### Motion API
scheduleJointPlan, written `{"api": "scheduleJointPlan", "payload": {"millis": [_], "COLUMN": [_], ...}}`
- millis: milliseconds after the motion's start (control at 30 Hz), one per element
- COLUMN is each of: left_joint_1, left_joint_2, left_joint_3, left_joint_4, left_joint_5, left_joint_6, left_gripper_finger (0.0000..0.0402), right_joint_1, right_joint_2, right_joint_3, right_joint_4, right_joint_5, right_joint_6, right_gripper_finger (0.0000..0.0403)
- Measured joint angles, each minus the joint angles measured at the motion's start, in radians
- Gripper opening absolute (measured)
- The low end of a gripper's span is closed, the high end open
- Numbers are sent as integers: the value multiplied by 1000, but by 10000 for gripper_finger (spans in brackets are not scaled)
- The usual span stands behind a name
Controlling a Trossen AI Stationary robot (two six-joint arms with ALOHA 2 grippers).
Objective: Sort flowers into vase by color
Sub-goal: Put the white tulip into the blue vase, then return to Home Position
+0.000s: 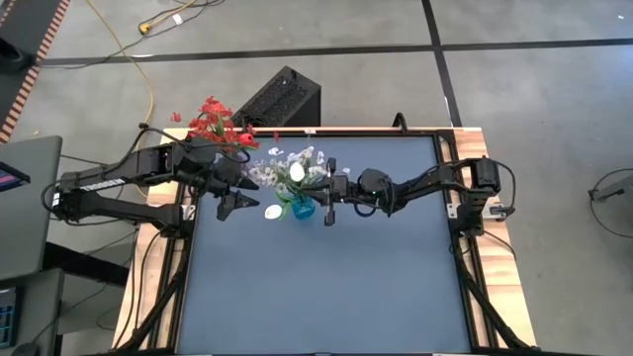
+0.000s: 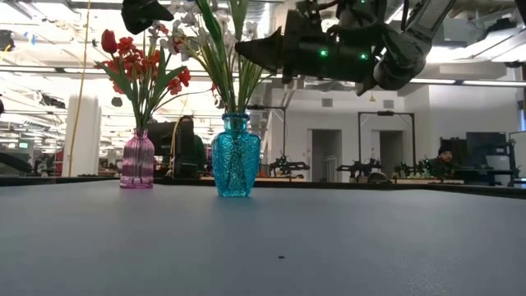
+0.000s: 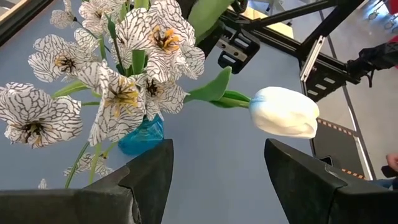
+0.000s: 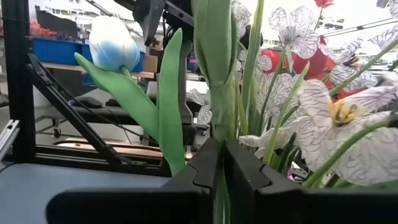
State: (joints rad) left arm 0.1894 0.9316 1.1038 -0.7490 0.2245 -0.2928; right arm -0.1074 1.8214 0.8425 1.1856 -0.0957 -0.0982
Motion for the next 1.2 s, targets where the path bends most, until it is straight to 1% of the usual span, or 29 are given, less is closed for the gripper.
{"api": "scheduleJointPlan", "payload": {"millis": [367,500,667,800,933,1067,1133,1200], "left_joint_1": [0,0,0,0,0,-8,-17,-28], "left_joint_2": [0,0,0,-2,-3,-20,-38,-73], "left_joint_3": [0,0,0,0,0,0,0,0], "left_joint_4": [0,-1,-2,-3,-4,-29,-45,-38], "left_joint_5": [17,27,30,68,134,193,171,109], "left_joint_6": [-4,-4,-4,-4,9,32,34,35], "left_gripper_finger": [240,240,240,240,240,240,240,240], "right_joint_1": [0,-1,-5,-4,-3,13,25,38], "right_joint_2": [-2,-24,-95,-188,-304,-430,-492,-551], "right_joint_3": [0,0,0,0,0,0,0,0], "right_joint_4": [-23,-86,-309,-512,-726,-913,-978,-1019], "right_joint_5": [0,-3,-10,-18,-37,-37,-38,-38], "right_joint_6": [25,116,150,151,153,181,212,247], "right_gripper_finger": [98,126,165,188,203,205,204,203]}}
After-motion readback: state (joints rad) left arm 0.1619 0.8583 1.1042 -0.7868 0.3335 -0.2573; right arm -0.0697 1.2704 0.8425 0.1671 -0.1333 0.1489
